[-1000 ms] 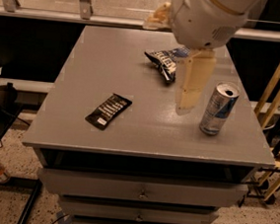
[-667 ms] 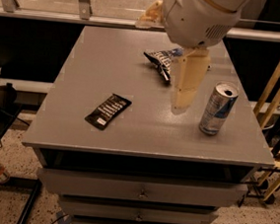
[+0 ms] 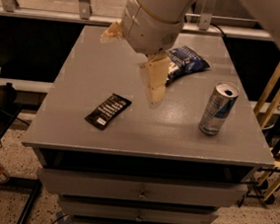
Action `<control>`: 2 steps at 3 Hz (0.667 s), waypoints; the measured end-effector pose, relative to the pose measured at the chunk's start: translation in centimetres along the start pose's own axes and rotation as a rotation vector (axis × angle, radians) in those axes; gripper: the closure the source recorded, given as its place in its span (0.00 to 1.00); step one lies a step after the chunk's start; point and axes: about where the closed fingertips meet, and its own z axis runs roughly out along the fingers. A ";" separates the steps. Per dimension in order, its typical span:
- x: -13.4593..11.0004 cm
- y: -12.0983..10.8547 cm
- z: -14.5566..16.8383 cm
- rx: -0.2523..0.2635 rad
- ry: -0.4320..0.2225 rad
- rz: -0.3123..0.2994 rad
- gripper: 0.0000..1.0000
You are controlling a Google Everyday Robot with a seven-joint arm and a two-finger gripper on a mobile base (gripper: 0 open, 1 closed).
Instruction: Pick rxbar chocolate
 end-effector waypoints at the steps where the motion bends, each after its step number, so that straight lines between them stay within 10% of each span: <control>1: 0.0 -1.5 5.3 -0.093 0.005 -0.103 0.00; 2: -0.1 -1.7 9.8 -0.157 0.055 -0.151 0.00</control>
Offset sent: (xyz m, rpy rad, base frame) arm 0.0334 0.0563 -0.1377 -0.2895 0.0427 0.1712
